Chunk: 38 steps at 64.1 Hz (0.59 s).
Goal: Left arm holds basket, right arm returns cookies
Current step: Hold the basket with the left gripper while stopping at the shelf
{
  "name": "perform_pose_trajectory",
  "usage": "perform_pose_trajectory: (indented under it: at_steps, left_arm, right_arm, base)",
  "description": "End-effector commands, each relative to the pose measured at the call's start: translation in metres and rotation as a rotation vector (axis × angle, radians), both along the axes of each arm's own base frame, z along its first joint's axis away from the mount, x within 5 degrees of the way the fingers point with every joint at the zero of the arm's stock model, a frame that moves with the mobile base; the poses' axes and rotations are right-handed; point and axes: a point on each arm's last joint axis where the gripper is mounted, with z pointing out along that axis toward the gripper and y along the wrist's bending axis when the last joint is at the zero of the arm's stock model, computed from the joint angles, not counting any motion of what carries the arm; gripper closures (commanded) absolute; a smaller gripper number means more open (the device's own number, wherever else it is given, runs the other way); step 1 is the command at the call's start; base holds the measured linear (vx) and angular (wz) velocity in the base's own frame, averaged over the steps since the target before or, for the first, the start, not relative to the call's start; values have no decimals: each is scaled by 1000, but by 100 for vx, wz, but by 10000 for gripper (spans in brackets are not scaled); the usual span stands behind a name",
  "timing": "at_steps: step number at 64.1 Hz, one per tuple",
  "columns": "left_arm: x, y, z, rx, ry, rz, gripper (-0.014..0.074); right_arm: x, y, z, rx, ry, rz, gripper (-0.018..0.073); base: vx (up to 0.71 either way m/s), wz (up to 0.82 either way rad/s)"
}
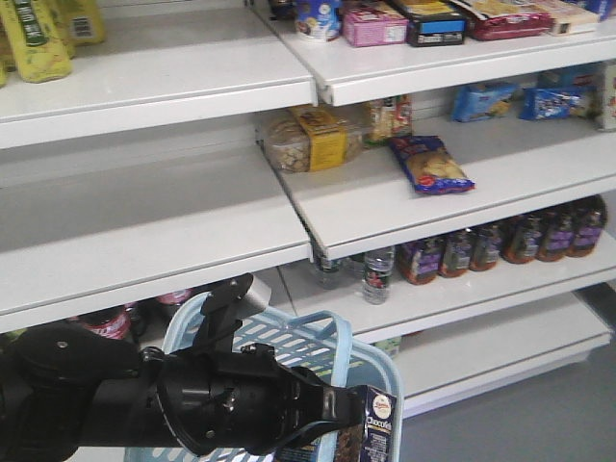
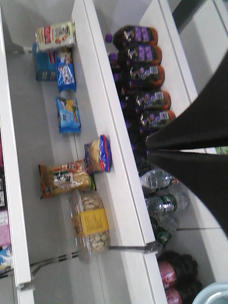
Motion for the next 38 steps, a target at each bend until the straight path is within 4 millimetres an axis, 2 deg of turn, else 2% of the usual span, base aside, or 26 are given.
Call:
perform_pose_trajectory:
  at_steps: [1, 21, 38]
  left_arm:
    - [-3, -3, 24, -103, -19, -6, 603]
    - [-3, -3, 24, -103, -19, -5, 603]
    - [-3, -3, 24, -103, -19, -5, 603]
  right_arm:
    - [-1, 0, 6, -12, -83, 3, 567]
    - [-1, 0, 6, -12, -83, 3, 567]
    - [-1, 0, 6, -12, -83, 3, 567]
  base:
    - [14, 60]
    - [14, 56]
    - [11, 42]
